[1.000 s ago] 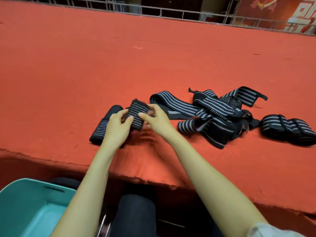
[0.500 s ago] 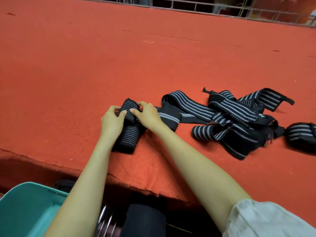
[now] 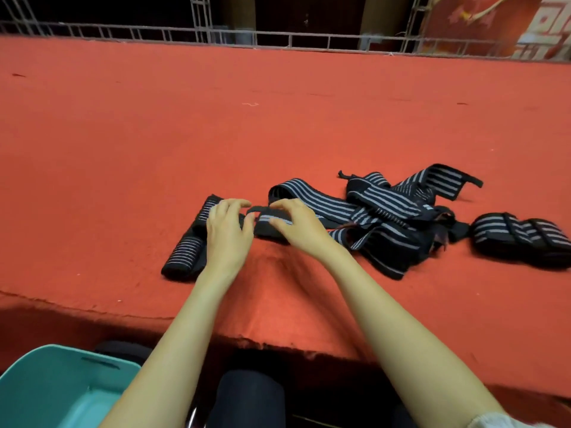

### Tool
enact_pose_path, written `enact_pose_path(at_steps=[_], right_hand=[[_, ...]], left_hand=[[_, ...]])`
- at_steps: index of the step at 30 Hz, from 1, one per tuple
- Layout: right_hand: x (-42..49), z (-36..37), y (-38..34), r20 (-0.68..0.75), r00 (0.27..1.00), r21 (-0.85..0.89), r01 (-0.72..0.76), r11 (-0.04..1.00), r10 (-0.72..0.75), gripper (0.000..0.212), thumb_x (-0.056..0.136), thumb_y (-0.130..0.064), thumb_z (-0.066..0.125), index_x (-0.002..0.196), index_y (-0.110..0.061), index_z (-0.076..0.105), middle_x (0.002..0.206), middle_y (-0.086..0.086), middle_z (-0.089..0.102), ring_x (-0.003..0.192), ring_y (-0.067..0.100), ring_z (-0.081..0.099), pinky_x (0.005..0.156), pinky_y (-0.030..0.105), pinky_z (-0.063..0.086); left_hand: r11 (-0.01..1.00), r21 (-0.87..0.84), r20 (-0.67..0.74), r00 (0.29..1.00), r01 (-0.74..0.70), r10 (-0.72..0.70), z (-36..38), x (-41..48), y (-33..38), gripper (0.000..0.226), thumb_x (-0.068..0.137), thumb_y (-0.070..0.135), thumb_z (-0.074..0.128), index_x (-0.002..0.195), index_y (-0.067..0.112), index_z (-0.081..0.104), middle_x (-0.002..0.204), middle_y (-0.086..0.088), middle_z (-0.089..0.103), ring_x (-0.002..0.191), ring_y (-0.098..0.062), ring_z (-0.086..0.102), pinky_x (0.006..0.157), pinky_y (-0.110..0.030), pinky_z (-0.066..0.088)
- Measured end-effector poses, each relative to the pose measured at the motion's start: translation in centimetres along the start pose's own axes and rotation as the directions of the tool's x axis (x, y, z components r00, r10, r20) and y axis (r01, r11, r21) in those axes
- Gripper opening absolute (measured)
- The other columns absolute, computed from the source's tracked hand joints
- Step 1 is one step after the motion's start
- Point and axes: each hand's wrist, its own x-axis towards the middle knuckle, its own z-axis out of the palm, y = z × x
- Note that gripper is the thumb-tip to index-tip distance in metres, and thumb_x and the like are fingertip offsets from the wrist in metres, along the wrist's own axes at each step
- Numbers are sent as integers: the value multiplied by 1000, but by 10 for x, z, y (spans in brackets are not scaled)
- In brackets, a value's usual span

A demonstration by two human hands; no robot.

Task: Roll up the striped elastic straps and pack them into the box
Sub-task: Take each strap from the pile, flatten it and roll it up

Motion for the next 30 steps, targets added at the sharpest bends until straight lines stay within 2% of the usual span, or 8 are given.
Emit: enact_pose_path(at_steps=[3,7,10,13,19,23,26,30], right_hand=[[-38,-42,18,-76,997,-35,4,999,-7,32,93,-23,58,123,-14,59,125,2,57,119,12,49,98,19,33],[-79,-91,52,-203,977,-58,-78,995,65,27,91,-22,61,117,-16,63,113,-3,59,102,6,54,88,13,35],[-97,-118,85,-317,940,-90,-165,982,129,24,89,-19,63,113,-14,65,113,1,63,108,13,57,93,18,38],[-102,-135,116,-382,905,-150,-261,954,188,26,88,-16,64,113,-9,65,116,8,62,113,20,54,97,24,35],[-86,-150,151,-371,901,-242,-327,914,224,32,90,-17,60,121,-9,61,124,11,55,123,28,42,106,32,29],[-64,-161,162,-373,892,-267,-366,892,255,40,91,-21,59,130,-12,53,131,8,49,130,28,34,108,34,26],[-50,-173,171,-303,892,-288,-422,860,336,53,90,-28,61,139,-16,43,140,8,43,135,27,27,110,38,27],[-37,-177,185,-228,867,-260,-493,830,443,67,81,-34,71,137,-15,39,135,10,47,128,29,36,103,41,37]], left_hand=[[990,-98,82,991,-97,105,22,-5,38,15,87,15,60,101,10,66,106,-6,63,102,-26,54,92,-30,35],[965,-229,171,971,-126,168,54,-13,85,13,87,13,62,99,10,66,103,-5,64,103,-23,55,89,-22,34],[954,-256,258,941,-154,221,79,-19,112,17,87,13,62,103,11,66,107,-6,62,107,-22,53,95,-25,35],[953,-251,344,905,-169,251,101,-21,129,27,87,14,62,113,8,63,114,-9,59,113,-23,50,98,-22,30],[978,-198,409,901,-69,146,139,-1,148,29,89,17,59,117,9,63,119,-8,59,116,-22,51,98,-25,32],[980,-180,489,856,-90,169,163,19,157,31,90,17,57,120,12,62,124,-7,56,120,-22,48,103,-30,35],[975,-184,534,820,-126,206,178,34,160,35,91,20,56,125,13,58,130,-4,53,125,-20,45,106,-32,34],[977,-145,573,792,-156,211,198,42,163,38,94,28,53,129,14,56,135,-3,49,127,-19,43,106,-34,34]])
